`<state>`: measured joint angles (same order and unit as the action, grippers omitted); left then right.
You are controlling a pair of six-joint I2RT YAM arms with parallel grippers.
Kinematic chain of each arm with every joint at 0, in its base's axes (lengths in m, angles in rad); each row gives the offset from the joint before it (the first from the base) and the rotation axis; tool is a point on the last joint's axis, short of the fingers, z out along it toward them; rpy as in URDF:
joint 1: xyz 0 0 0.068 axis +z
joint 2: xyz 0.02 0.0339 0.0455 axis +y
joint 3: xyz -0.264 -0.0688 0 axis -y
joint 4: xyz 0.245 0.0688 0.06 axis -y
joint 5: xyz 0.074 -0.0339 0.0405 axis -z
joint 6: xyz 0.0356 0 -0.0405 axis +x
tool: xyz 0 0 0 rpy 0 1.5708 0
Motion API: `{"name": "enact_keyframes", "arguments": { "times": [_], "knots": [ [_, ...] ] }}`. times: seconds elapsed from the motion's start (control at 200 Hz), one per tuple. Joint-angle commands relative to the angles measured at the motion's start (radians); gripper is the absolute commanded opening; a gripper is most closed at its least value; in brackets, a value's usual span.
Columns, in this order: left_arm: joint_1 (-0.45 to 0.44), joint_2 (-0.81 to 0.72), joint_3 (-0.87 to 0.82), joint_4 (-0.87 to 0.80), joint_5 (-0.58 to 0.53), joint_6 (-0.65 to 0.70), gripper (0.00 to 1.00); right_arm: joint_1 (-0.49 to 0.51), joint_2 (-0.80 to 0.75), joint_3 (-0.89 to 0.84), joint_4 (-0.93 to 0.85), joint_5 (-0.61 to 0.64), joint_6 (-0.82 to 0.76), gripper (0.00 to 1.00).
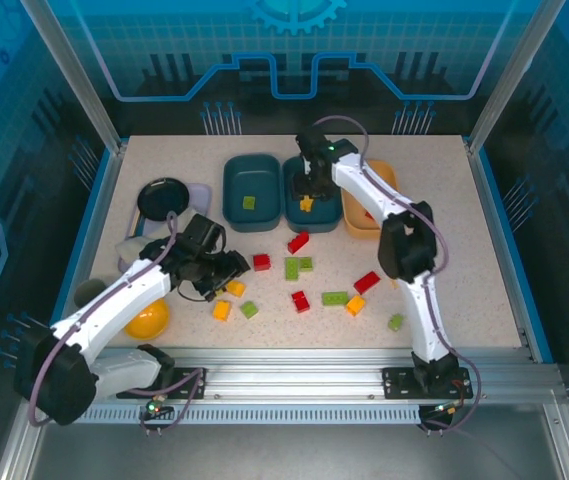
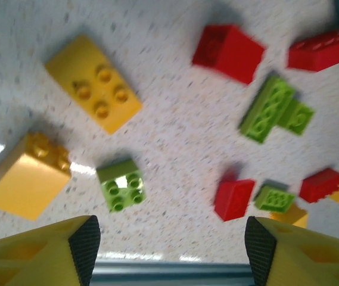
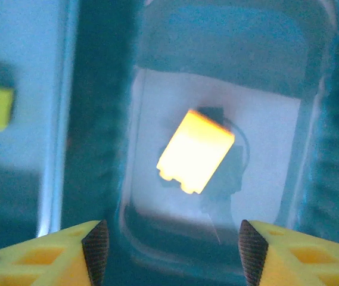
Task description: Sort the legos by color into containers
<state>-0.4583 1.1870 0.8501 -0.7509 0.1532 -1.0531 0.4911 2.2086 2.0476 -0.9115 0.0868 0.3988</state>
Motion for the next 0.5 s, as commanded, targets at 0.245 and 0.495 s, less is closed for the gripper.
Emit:
{"name": "enact_keyframes", "arguments": {
  "times": [0.245,0.495],
  "knots": [
    [-0.165,0.218,0.028,-0.066,0.072,-0.329,0.64,0.128,-0.886,-1.073,0.647,-0.328,-0.065,0.65],
    [-0.203,0.318,0.040,-0.039,-0.022,-0.348,0.64,0.168,-1.286,-1.415,0.641,-0.331,-0.022,0.73]
  ]
}}
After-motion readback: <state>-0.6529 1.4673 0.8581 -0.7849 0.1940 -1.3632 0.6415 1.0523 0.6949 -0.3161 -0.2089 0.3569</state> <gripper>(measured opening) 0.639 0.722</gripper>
